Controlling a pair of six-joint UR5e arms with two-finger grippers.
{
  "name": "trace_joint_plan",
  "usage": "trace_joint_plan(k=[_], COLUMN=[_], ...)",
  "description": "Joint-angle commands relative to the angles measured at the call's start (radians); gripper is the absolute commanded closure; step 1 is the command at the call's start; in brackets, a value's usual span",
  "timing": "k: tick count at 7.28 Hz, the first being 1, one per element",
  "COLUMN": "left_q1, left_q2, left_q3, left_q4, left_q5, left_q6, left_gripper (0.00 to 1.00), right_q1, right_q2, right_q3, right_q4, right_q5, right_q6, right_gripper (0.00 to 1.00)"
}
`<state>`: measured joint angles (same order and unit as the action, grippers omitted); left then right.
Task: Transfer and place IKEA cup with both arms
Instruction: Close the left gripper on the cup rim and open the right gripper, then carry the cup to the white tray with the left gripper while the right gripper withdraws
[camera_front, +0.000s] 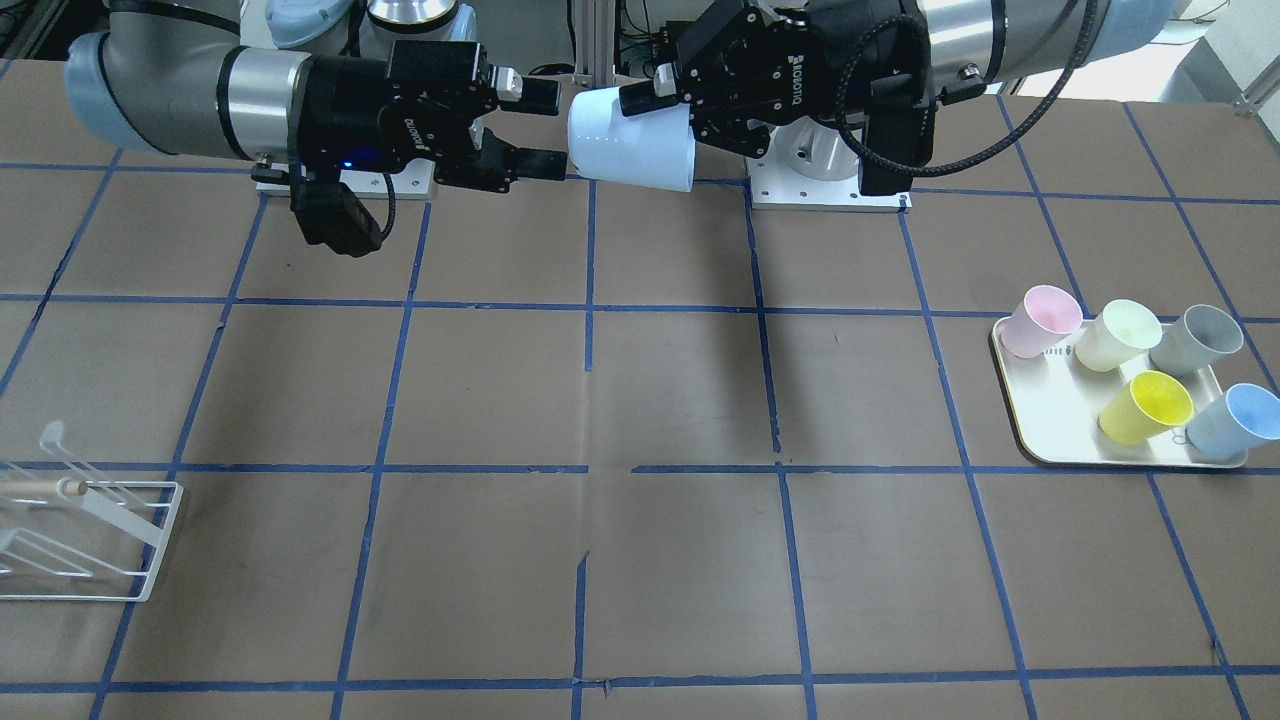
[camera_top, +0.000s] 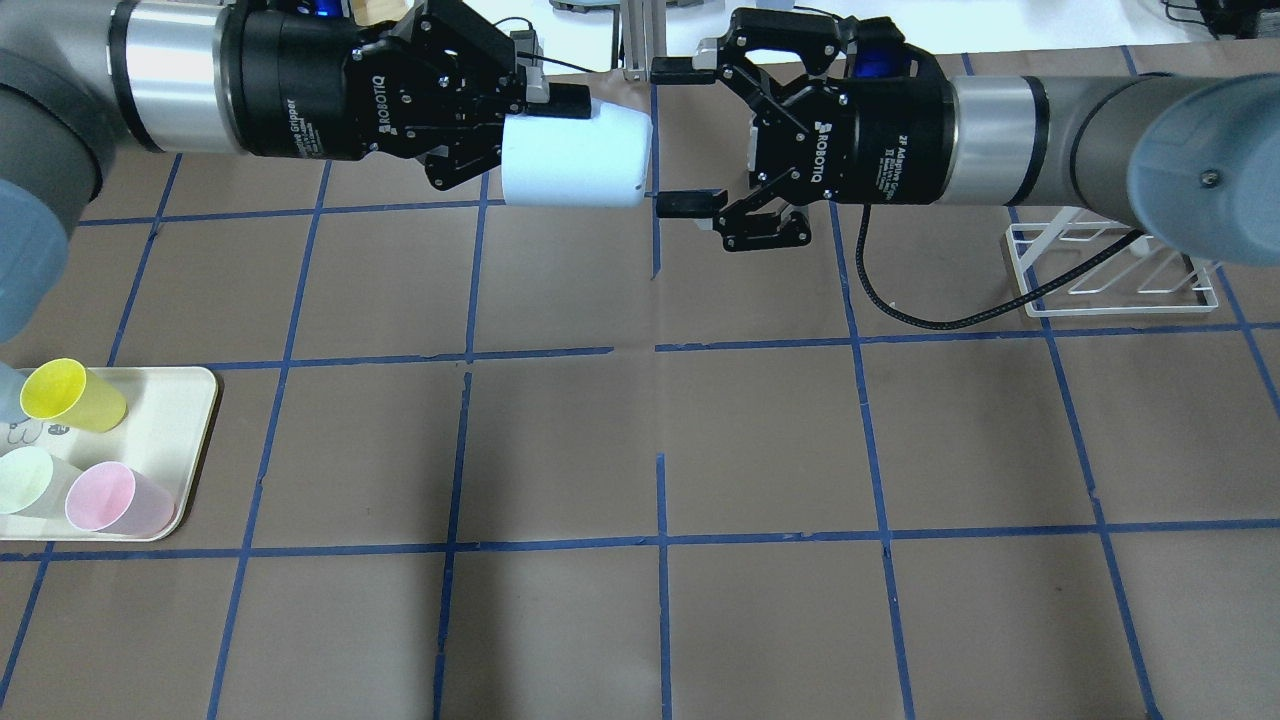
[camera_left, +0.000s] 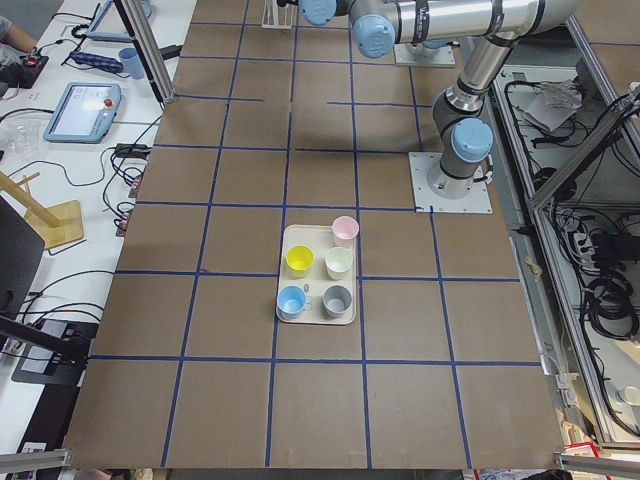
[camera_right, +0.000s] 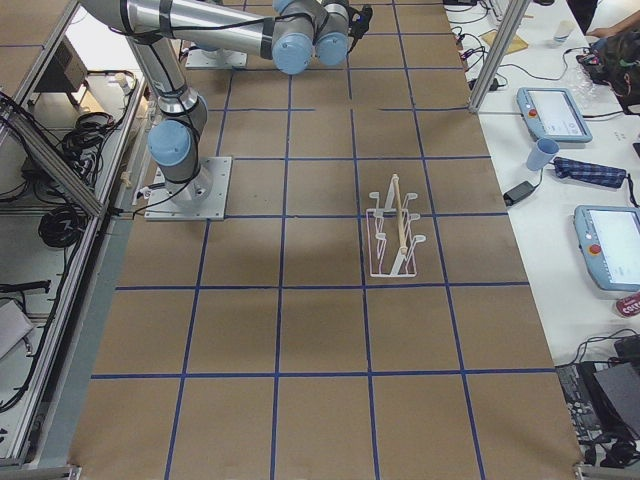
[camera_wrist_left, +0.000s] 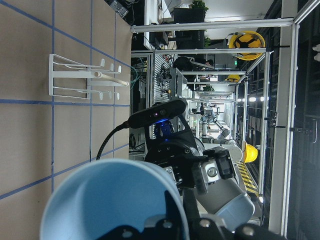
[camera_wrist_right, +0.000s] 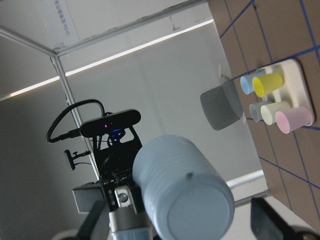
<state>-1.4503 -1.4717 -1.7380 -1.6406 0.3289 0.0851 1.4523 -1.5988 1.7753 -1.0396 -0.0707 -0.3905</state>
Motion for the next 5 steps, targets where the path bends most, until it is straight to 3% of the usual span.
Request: trace_joint_plan(k=[1, 2, 3, 4, 5], left_q1=[0.019, 0.021, 0.024, 0.024, 0.028], left_q2=[0.001, -0.005, -0.027, -0.044, -0.071], left_q3=[0.027, 0.061, 0.096, 0.100, 0.094], left_q4=[0.021, 0.024, 0.025, 0.037, 0.117], left_q5=[0.219, 0.410, 0.609, 0.774, 0.973], left_q6=[-0.076, -0.102, -0.100, -0.090, -0.068], left_gripper=[1.00, 1.00, 1.00, 1.00, 1.00], right_q1=[-0.173, -0.209, -0.205, -0.202, -0.178], right_q2=[-0.007, -0.010, -0.035, -0.052, -0.055], right_q3=[-0.010, -0.011, -0.016, -0.026, -0.028], right_q4=[-0.069, -0.077, -0.167, -0.338, -0.417], right_q5=[-0.233, -0.365, -0.491, -0.658, -0.746], right_q6=[0.089, 0.094, 0.169, 0.416, 0.520], right_gripper=[0.00, 0.00, 0.00, 0.00, 0.00])
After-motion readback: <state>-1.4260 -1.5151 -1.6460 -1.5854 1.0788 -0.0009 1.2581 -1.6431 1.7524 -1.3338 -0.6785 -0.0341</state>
